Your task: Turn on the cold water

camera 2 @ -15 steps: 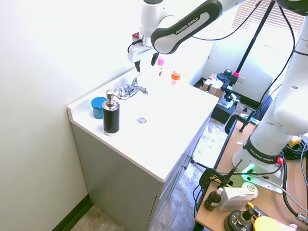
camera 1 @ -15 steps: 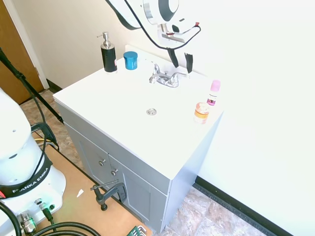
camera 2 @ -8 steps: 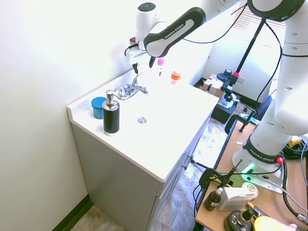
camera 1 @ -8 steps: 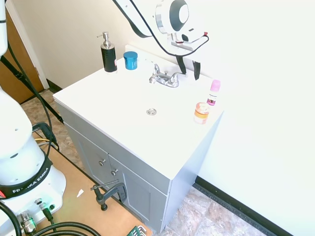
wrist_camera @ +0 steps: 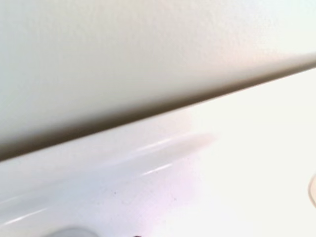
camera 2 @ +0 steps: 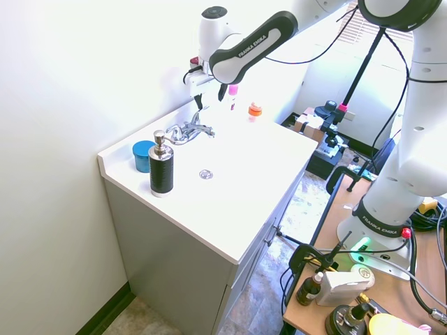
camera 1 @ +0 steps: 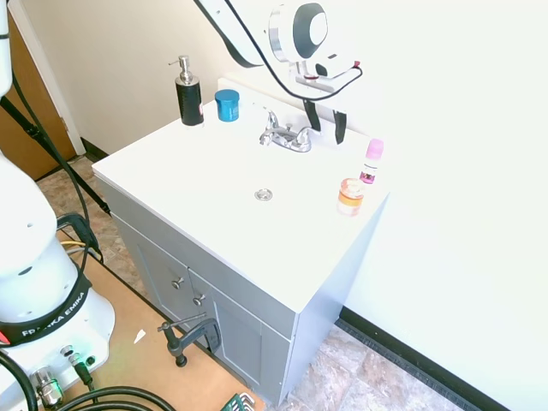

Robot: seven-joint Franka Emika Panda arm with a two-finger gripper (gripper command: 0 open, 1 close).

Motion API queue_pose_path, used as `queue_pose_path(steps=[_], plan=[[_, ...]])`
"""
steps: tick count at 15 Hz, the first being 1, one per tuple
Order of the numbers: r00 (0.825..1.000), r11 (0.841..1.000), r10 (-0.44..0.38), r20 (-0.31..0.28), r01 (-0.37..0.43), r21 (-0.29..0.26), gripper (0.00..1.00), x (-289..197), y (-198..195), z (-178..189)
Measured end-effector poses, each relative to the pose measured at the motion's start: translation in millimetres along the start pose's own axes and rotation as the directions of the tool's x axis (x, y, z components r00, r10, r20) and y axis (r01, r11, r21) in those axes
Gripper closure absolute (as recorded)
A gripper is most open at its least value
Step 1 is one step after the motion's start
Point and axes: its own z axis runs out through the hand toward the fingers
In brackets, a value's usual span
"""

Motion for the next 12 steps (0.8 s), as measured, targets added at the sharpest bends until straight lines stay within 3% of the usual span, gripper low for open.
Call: queue_pose_path(steps=[9, 12], plan=[[0.998, 1.000, 0.011, 0.061, -0.011, -0.002, 0.00, -35.6, 59.0, -15.7], [0.993, 0.999, 0.015, 0.114, -0.019, 0.030, 0.00, -56.7, 87.2, -38.9]])
